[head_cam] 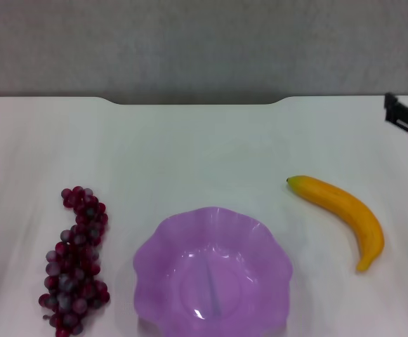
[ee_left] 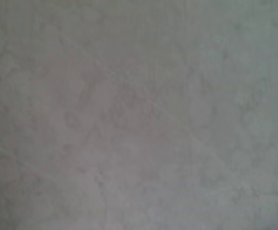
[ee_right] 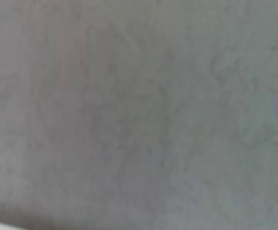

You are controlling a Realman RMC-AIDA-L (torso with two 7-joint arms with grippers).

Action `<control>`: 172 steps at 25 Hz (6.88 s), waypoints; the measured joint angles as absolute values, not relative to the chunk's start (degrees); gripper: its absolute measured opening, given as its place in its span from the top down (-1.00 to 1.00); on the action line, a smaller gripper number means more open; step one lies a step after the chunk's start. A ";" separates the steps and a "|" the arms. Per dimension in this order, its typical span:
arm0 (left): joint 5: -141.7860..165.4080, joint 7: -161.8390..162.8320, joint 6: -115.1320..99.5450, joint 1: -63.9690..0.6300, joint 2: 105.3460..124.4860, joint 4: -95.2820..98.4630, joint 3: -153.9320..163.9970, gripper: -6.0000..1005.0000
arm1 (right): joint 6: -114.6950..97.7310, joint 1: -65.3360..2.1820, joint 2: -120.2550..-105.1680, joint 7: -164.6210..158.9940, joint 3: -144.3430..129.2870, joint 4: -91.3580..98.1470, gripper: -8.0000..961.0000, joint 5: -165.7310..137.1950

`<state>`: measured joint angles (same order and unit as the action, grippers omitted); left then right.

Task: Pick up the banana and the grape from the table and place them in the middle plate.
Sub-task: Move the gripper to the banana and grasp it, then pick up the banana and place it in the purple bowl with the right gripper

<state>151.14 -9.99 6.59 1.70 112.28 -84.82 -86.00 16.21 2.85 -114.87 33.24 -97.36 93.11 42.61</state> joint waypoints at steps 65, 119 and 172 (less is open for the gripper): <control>134.80 -34.36 37.95 -4.97 116.36 -85.15 -104.46 -0.48 | 51.03 -12.54 -114.78 27.99 -84.52 77.46 -0.72 36.38; 136.14 -34.45 40.57 -9.03 116.36 -82.96 -104.85 -0.48 | 35.02 -24.15 -115.04 27.72 -94.24 59.49 -0.71 23.69; 137.57 -34.52 43.08 -10.70 116.27 -82.42 -105.49 -0.48 | 28.13 -31.18 -114.78 26.08 -94.28 41.91 -0.13 32.35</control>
<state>137.57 -34.52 43.08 -10.70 116.27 -82.42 -105.49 28.13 -31.18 -114.78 26.08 -94.28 41.91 32.35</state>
